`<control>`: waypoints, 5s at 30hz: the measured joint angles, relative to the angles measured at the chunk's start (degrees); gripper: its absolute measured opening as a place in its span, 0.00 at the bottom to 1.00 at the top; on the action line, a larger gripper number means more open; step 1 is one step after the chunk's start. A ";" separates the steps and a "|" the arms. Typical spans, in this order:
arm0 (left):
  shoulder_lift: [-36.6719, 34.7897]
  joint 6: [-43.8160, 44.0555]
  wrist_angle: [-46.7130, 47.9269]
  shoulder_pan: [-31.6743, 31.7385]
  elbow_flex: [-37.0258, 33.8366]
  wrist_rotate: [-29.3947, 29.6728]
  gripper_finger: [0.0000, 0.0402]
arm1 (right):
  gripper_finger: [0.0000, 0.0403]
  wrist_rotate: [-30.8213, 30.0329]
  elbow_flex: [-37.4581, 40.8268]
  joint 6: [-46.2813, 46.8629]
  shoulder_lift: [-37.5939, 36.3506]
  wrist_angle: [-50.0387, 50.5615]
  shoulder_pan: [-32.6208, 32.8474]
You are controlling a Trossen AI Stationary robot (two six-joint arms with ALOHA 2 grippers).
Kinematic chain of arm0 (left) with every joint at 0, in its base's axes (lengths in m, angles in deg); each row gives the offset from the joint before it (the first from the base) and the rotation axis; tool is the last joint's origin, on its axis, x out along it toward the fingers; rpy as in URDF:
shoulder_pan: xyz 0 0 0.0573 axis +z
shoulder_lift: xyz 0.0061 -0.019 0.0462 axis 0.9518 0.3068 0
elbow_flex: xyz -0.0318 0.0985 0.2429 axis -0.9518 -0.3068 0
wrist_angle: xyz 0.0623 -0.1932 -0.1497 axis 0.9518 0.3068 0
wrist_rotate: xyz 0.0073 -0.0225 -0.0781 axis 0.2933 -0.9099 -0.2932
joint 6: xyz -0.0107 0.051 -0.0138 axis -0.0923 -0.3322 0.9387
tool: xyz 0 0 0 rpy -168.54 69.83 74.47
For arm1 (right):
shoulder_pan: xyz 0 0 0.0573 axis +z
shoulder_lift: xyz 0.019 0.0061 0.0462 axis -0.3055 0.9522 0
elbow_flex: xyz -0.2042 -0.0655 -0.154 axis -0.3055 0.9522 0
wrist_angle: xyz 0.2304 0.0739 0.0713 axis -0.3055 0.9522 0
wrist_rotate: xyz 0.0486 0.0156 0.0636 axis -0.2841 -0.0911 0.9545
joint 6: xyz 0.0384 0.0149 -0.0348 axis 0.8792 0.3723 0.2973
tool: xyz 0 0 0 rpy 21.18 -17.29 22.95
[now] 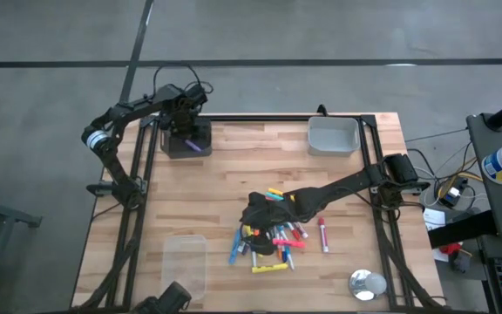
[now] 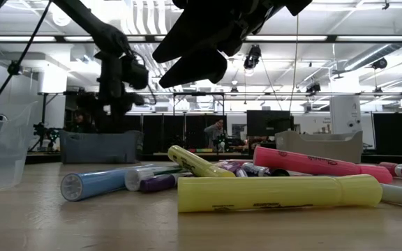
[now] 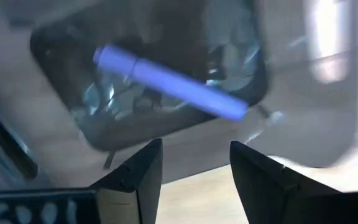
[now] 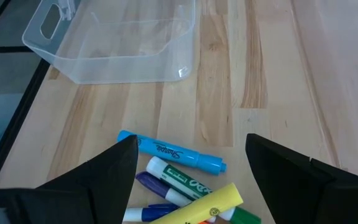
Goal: Pick & Place Markers
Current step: Put the violet highlighter pen into the black bin
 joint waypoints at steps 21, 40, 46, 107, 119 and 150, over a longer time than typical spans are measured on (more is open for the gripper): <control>-2.12 2.30 -8.77 0.48 -5.46 2.11 0.44 | 0.73 -1.47 0.12 0.00 0.00 0.50 -0.09; -2.32 -5.80 -9.90 0.46 -5.33 2.68 0.44 | 0.73 -3.43 0.12 -2.44 0.00 0.19 -0.11; -3.02 -10.85 -10.29 0.65 -5.51 3.18 0.44 | 0.73 -4.49 0.12 -2.86 0.00 0.19 -0.44; -0.25 -61.48 -25.66 -3.23 -15.87 14.55 0.44 | 0.73 -4.43 0.14 -3.41 0.00 0.00 -1.49; 0.85 -60.79 -26.00 -3.87 -15.87 14.55 0.40 | 0.73 -4.43 0.21 -3.22 0.00 0.02 -1.74; -5.62 -53.20 -9.97 -4.13 -8.58 17.97 0.13 | 0.73 -4.43 -0.51 -8.63 0.00 0.21 -1.75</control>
